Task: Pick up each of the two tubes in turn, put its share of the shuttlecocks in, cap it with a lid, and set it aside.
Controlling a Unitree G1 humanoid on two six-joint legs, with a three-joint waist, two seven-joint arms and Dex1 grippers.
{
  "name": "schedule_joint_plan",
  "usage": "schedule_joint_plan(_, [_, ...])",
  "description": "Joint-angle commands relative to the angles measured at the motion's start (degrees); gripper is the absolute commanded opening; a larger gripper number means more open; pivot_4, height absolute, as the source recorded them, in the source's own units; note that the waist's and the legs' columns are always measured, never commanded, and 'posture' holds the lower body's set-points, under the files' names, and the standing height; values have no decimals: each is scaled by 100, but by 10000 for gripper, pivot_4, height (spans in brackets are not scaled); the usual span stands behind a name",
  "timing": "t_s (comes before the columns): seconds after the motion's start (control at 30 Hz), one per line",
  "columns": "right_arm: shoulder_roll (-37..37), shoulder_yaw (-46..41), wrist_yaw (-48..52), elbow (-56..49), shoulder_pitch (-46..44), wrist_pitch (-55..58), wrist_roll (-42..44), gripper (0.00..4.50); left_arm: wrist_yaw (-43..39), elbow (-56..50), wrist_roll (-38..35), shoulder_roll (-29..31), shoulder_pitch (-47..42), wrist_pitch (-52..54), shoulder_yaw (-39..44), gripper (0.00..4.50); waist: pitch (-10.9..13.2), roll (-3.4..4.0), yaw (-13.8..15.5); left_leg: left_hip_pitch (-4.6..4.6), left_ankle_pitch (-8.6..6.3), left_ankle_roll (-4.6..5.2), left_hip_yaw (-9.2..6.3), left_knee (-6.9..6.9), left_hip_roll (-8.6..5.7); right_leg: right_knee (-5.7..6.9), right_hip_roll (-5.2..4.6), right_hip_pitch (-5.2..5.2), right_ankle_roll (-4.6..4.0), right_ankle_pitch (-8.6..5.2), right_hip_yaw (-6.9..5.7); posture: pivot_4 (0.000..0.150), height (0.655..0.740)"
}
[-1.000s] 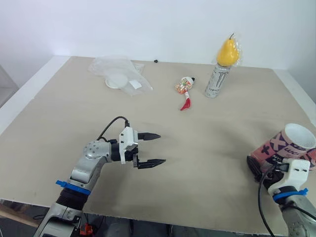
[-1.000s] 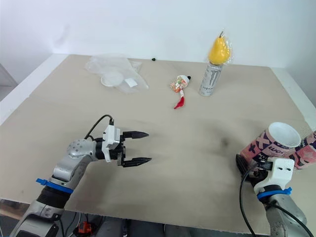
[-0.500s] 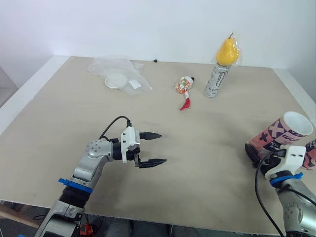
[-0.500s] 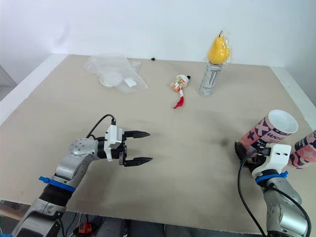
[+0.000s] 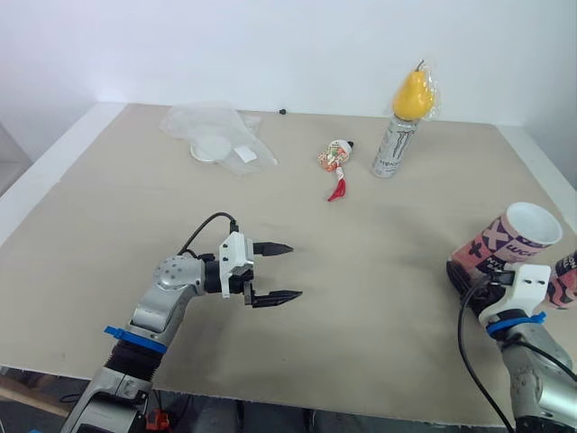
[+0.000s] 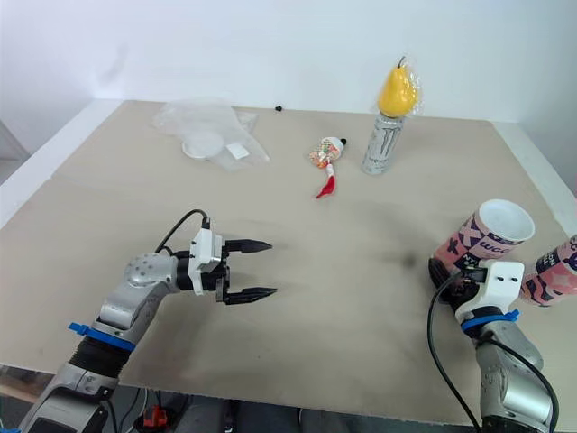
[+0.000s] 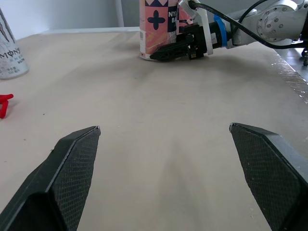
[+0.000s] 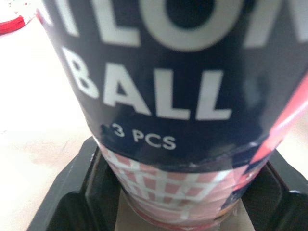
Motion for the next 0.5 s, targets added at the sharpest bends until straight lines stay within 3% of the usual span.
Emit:
schedule_joint_plan(0.03, [17, 31, -58, 19, -39, -22, -41, 28016, 25, -232, -22, 36, 30, 23, 10, 45000, 0, 0, -1, 0, 0, 0, 0, 0, 1, 0, 1, 0, 0, 0, 0, 1500, 7400])
schedule_joint_plan(0.3, [17, 37, -51, 15, -34, 32, -6, 28016, 43, -249, -16, 57, 59, 53, 20, 45000, 0, 0, -1, 1, 3, 0, 0, 1, 1, 0, 1, 0, 0, 5, 0, 1500, 7400])
schedule_joint_plan(0.37, [21, 4, -27, -23, -12, 116, 72, 37873, 49, -256, -16, 55, 63, 58, 17, 45000, 0, 0, -1, 1, 4, 1, 0, 1, 2, 0, 1, 0, -1, 6, 0, 1500, 7400])
schedule_joint_plan(0.43, [-1, 4, -12, -50, 12, 147, 84, 42890, 52, -245, -16, 49, 50, 62, 14, 45000, 0, -1, -1, 1, 4, 1, 0, 1, 2, 0, 1, 1, -1, 6, 0, 1500, 7400])
schedule_joint_plan(0.5, [-20, -1, 2, -68, 56, 146, 82, 42890, 50, -224, -13, 45, 39, 54, 13, 45000, 0, -1, -1, 1, 4, 1, 0, 1, 2, 0, 1, 1, -1, 6, 0, 1500, 7400])
